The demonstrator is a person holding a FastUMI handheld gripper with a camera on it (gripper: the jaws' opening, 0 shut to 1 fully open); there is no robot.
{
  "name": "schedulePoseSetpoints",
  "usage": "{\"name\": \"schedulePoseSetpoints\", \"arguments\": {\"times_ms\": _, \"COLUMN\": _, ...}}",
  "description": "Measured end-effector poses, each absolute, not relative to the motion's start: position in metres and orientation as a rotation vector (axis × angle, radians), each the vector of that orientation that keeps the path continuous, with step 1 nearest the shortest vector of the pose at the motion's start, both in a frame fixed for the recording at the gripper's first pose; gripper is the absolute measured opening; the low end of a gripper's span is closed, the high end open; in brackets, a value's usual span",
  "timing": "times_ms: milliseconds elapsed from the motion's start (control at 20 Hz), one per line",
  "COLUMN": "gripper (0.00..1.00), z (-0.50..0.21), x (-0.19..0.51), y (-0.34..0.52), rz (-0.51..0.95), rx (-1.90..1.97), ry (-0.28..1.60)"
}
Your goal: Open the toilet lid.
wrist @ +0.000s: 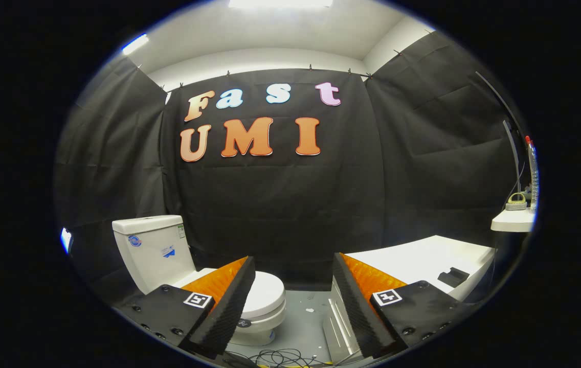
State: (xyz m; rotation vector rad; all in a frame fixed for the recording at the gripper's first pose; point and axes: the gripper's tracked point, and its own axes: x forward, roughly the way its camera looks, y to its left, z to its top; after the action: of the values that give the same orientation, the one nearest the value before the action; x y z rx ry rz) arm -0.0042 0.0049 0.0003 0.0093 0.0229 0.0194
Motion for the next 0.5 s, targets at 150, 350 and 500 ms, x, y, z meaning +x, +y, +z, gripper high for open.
{"name": "schedulePoseSetpoints", "arguments": {"times_ms": 150, "gripper": 0.98, "z": 0.0003, "x": -0.0047, "y": 0.0060, "rz": 0.023, "rx": 0.004, "ry": 0.021}}
{"name": "schedulePoseSetpoints", "arguments": {"times_ms": 350, "gripper": 0.98, "z": -0.0007, "x": -0.0043, "y": 0.0058, "rz": 0.026, "rx": 0.008, "ry": 0.025}}
{"name": "schedulePoseSetpoints", "arguments": {"times_ms": 500, "gripper": 0.98, "z": 0.0006, "x": -0.0038, "y": 0.0060, "rz": 0.028, "rx": 0.009, "ry": 0.020}}
